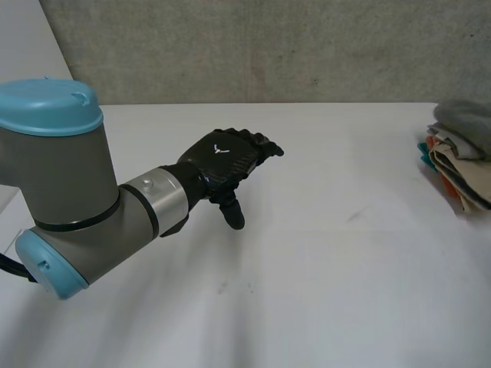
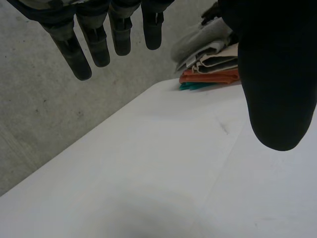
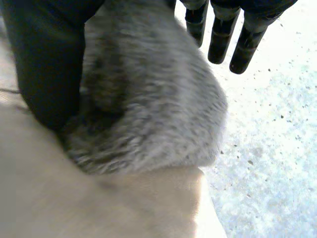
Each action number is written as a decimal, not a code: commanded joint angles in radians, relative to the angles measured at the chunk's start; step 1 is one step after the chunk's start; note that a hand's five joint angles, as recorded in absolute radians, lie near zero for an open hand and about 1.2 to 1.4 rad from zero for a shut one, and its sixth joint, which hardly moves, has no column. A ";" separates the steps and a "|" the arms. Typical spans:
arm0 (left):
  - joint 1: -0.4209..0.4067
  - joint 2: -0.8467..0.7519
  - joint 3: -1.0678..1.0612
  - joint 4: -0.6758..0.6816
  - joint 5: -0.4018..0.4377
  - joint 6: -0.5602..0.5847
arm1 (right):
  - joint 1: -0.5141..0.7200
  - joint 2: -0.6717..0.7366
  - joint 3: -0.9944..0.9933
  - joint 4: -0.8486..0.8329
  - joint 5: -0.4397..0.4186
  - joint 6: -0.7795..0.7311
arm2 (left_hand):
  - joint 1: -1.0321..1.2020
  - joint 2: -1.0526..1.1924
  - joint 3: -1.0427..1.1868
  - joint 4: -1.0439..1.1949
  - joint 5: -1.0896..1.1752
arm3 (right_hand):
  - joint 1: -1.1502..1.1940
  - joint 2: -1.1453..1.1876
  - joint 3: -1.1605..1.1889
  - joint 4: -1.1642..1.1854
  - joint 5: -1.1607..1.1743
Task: Fold the laundry.
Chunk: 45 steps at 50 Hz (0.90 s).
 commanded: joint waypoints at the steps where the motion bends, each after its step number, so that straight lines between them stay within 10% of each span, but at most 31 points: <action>1: 0.000 0.003 0.000 0.000 0.000 0.000 | -0.003 -0.125 0.028 0.210 0.097 -0.010 | 0.031 0.014 0.005 0.014 -0.002 | -0.033 -0.059 -0.062 -0.072 -0.131; 12: 0.002 0.018 0.001 -0.001 0.000 -0.020 | -0.064 -0.312 0.073 0.568 0.233 -0.236 | 0.028 0.011 0.002 0.012 -0.005 | -0.033 -0.059 -0.062 -0.072 -0.131; 25: 0.012 0.101 0.014 0.022 -0.044 -0.070 | -0.045 -0.467 0.048 0.735 0.742 -0.529 | 0.028 0.011 0.002 0.012 -0.005 | -0.033 -0.059 -0.062 -0.072 -0.131; 34: 0.089 0.236 0.004 0.134 -0.290 -0.150 | 0.321 -0.711 0.169 0.732 0.755 -0.304 | -0.001 -0.019 -0.027 -0.018 -0.034 | -0.033 -0.059 -0.062 -0.072 -0.131; 45: 0.175 0.259 -0.064 0.097 -0.324 -0.149 | 0.641 -0.811 0.353 0.732 0.790 -0.181 | 0.005 -0.013 -0.021 -0.012 -0.029 | -0.033 -0.059 -0.062 -0.072 -0.131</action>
